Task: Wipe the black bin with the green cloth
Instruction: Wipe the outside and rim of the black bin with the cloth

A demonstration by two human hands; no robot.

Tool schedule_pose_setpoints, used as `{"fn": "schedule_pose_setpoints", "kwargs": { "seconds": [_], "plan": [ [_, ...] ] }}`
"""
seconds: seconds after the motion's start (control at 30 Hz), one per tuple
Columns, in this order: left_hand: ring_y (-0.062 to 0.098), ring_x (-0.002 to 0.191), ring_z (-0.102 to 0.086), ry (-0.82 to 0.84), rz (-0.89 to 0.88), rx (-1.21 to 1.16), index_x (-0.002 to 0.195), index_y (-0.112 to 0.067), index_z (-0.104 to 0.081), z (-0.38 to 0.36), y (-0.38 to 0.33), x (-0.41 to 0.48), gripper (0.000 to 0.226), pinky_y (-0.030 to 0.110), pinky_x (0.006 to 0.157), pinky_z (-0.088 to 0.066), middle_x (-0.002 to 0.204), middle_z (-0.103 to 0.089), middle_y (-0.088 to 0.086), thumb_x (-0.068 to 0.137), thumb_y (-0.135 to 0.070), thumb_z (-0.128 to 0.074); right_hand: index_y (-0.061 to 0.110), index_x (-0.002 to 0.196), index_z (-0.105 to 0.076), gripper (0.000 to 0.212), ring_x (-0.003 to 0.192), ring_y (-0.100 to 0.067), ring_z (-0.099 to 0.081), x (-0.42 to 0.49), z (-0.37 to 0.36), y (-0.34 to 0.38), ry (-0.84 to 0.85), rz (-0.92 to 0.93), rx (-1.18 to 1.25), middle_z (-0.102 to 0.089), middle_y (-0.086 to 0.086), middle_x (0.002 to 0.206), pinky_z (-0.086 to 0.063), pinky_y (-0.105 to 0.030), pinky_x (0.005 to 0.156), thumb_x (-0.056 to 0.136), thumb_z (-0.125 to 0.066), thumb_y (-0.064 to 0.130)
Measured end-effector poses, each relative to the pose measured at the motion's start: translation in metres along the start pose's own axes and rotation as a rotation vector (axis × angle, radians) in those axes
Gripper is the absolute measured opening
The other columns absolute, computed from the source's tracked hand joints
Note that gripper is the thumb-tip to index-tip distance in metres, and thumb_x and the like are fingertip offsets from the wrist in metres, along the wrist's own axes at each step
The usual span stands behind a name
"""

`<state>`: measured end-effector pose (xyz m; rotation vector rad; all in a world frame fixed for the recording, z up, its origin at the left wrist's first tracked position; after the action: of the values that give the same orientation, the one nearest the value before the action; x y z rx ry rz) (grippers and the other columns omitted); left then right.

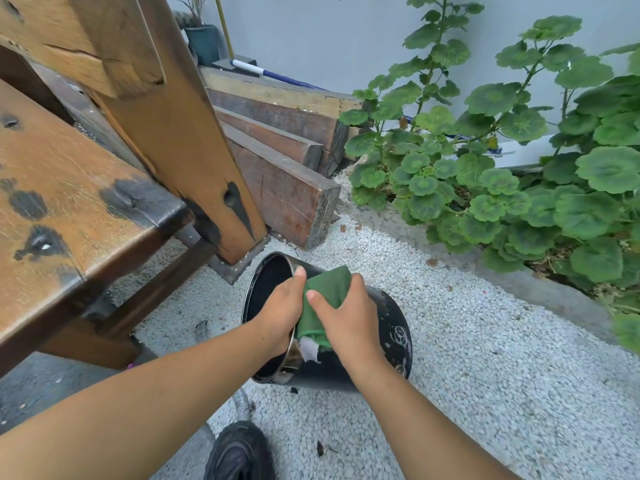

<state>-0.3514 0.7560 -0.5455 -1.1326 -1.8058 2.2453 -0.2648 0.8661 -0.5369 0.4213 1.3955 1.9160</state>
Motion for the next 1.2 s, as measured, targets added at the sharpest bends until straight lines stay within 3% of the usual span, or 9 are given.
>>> {"fn": "schedule_pose_setpoints", "kwargs": {
  "seconds": [0.17, 0.37, 0.47, 0.57, 0.7, 0.9, 0.97, 1.1, 1.2],
  "plan": [
    [0.027, 0.094, -0.074, 0.037, -0.032, -0.005, 0.114, -0.008, -0.071, -0.006, -0.002, 0.001, 0.054, 0.031, 0.071, -0.061, 0.105, -0.076, 0.016, 0.105, -0.046, -0.034, 0.031, 0.092, -0.036, 0.044, 0.08, -0.013, -0.063, 0.002, -0.001, 0.006, -0.03, 0.058, -0.173, -0.058, 0.014, 0.087, -0.055, -0.036, 0.064, 0.08, -0.068, 0.058],
    [0.01, 0.084, -0.075, 0.008, -0.04, 0.021, 0.109, -0.01, -0.069, 0.0, -0.003, 0.002, 0.018, 0.016, 0.061, -0.056, 0.101, -0.078, 0.006, 0.097, -0.021, -0.062, 0.026, 0.095, -0.038, 0.043, 0.078, -0.017, -0.06, 0.013, 0.011, -0.017, -0.048, 0.012, -0.271, -0.055, 0.012, 0.085, -0.048, -0.034, 0.057, 0.084, -0.067, 0.055],
    [0.017, 0.086, -0.076, -0.009, -0.007, 0.027, 0.109, -0.01, -0.068, 0.004, 0.002, 0.004, 0.015, 0.027, 0.068, -0.06, 0.097, -0.079, 0.006, 0.094, -0.01, -0.065, 0.023, 0.098, -0.04, 0.042, 0.081, -0.022, -0.062, 0.02, 0.018, -0.031, -0.064, -0.024, -0.299, -0.058, 0.006, 0.089, -0.055, -0.041, 0.065, 0.086, -0.066, 0.053],
    [0.009, 0.073, -0.074, -0.037, -0.001, 0.046, 0.104, -0.011, -0.067, 0.012, 0.002, 0.006, 0.012, 0.019, 0.055, -0.055, 0.085, -0.078, 0.0, 0.095, -0.007, -0.062, 0.02, 0.104, -0.04, 0.043, 0.083, -0.026, -0.064, 0.025, 0.024, -0.043, -0.068, -0.032, -0.382, -0.061, 0.001, 0.093, -0.056, -0.044, 0.068, 0.088, -0.064, 0.053],
    [0.007, 0.091, -0.068, -0.067, 0.012, 0.108, 0.111, -0.018, -0.065, 0.024, 0.006, 0.007, 0.015, 0.018, 0.064, -0.047, 0.103, -0.073, -0.003, 0.097, -0.015, -0.06, 0.019, 0.107, -0.04, 0.044, 0.081, -0.024, -0.063, 0.028, 0.031, -0.056, -0.08, -0.02, -0.475, -0.061, 0.001, 0.093, -0.053, -0.04, 0.065, 0.09, -0.063, 0.052],
    [0.011, 0.098, -0.067, -0.056, 0.044, 0.106, 0.104, -0.025, -0.065, 0.04, 0.015, 0.007, 0.01, 0.027, 0.08, -0.051, 0.106, -0.073, -0.004, 0.096, -0.02, -0.061, 0.019, 0.105, -0.038, 0.041, 0.073, -0.022, -0.055, 0.03, 0.038, -0.07, -0.09, -0.006, -0.577, -0.057, 0.002, 0.091, -0.045, -0.036, 0.058, 0.092, -0.061, 0.051],
    [0.01, 0.105, -0.064, -0.045, 0.044, 0.148, 0.107, -0.03, -0.061, 0.045, 0.018, 0.006, 0.013, 0.029, 0.086, -0.048, 0.112, -0.07, -0.007, 0.096, -0.024, -0.062, 0.017, 0.108, -0.04, 0.042, 0.077, -0.025, -0.06, 0.031, 0.04, -0.075, -0.078, -0.006, -0.62, -0.059, 0.001, 0.093, -0.046, -0.037, 0.06, 0.093, -0.06, 0.05],
    [0.013, 0.114, -0.065, 0.104, 0.098, 0.155, 0.124, -0.032, -0.059, 0.045, 0.027, 0.0, 0.034, 0.035, 0.1, -0.048, 0.124, -0.069, -0.007, 0.091, -0.036, -0.067, 0.016, 0.109, -0.041, 0.04, 0.078, -0.026, -0.064, 0.03, 0.045, -0.082, -0.071, -0.008, -0.679, -0.061, -0.002, 0.095, -0.049, -0.037, 0.061, 0.094, -0.059, 0.049],
    [0.017, 0.112, -0.069, 0.322, 0.209, 0.164, 0.125, -0.033, -0.06, 0.04, 0.039, -0.011, 0.044, 0.042, 0.098, -0.05, 0.122, -0.072, -0.005, 0.084, -0.035, -0.075, 0.016, 0.109, -0.042, 0.038, 0.077, -0.025, -0.064, 0.031, 0.05, -0.084, -0.088, -0.011, -0.72, -0.061, -0.002, 0.095, -0.048, -0.036, 0.058, 0.095, -0.058, 0.048]
  ]
}}
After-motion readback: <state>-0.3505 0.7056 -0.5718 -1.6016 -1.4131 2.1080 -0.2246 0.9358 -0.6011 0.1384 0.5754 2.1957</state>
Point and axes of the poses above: each hand's wrist, its own x-axis towards the middle knuckle, its own z-axis out of the back of the hand, y = z × x, the point moved 10 cm from there along x, towards the middle knuckle
